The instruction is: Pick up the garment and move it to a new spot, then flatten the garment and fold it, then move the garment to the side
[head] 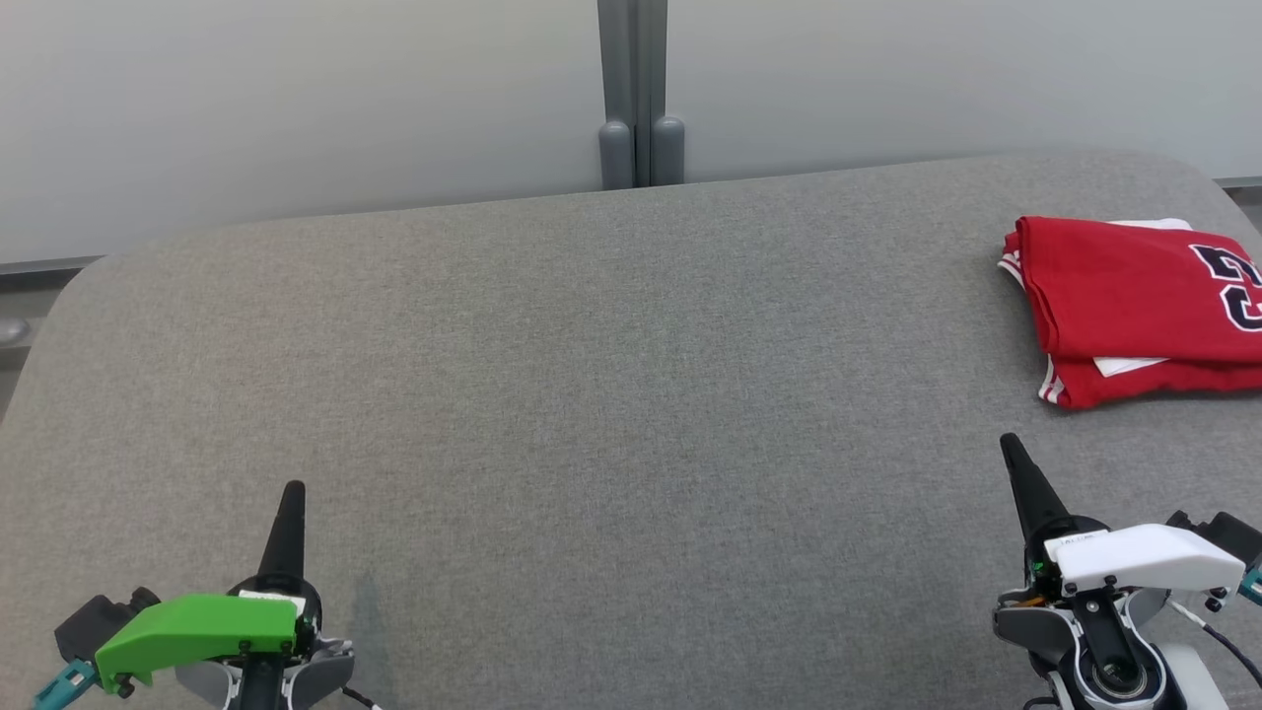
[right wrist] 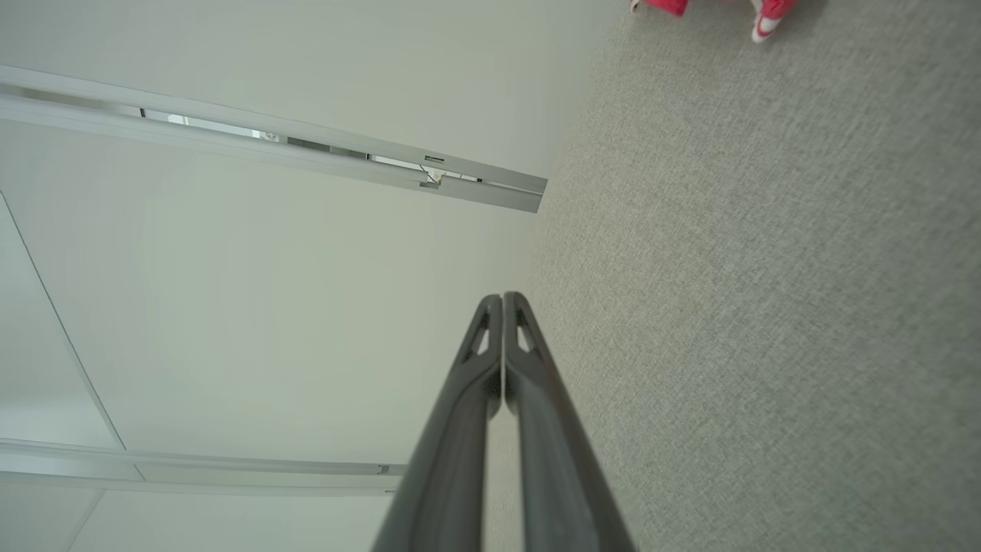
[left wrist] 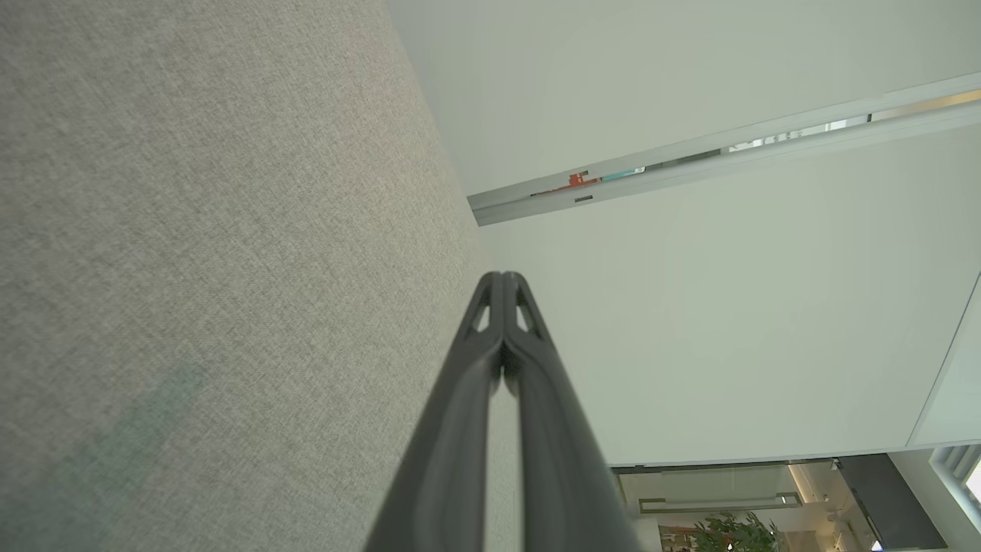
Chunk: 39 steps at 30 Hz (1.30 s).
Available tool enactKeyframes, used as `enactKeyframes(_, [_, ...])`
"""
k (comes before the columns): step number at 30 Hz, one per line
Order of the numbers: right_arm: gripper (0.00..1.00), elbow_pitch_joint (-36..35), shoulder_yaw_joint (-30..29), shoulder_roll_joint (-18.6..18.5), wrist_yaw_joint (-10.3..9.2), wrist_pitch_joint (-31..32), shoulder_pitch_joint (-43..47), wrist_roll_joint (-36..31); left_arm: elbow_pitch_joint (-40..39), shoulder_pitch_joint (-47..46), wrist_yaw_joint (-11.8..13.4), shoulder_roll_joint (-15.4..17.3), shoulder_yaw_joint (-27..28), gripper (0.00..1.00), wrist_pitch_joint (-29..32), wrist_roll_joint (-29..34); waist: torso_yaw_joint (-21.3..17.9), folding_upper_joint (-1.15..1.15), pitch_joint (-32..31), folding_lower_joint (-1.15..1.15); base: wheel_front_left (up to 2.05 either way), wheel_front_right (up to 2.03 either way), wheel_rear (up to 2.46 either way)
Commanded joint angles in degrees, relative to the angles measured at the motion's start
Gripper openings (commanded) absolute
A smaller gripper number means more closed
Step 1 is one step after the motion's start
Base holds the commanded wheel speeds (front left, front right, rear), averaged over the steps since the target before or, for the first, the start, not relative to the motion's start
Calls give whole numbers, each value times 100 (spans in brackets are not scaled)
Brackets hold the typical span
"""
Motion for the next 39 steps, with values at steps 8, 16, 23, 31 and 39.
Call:
enactKeyframes(8, [0,-44,-84,-8,-2,118,-105,457,-44,-159,-124,13,139,0,120,-421,9,0,-5,0,0,0,0])
enactKeyframes(16, [0,-41,-143,-1,-2,196,-114,794,-44,-180,-201,5,234,0,219,-726,16,0,-9,0,0,0,0])
enactKeyframes(23, [0,-36,-190,5,-2,269,-128,1078,-44,-200,-262,-3,308,0,305,-968,23,0,-13,0,0,0,0])
enactKeyframes(31, [0,-31,-245,14,-2,343,-135,1378,-40,-227,-319,-10,400,0,394,-1253,31,0,-17,0,0,0,0])
enactKeyframes(39, [0,-28,-287,23,-2,387,-129,1550,-35,-237,-366,-22,447,0,457,-1399,37,0,-20,0,0,0,0])
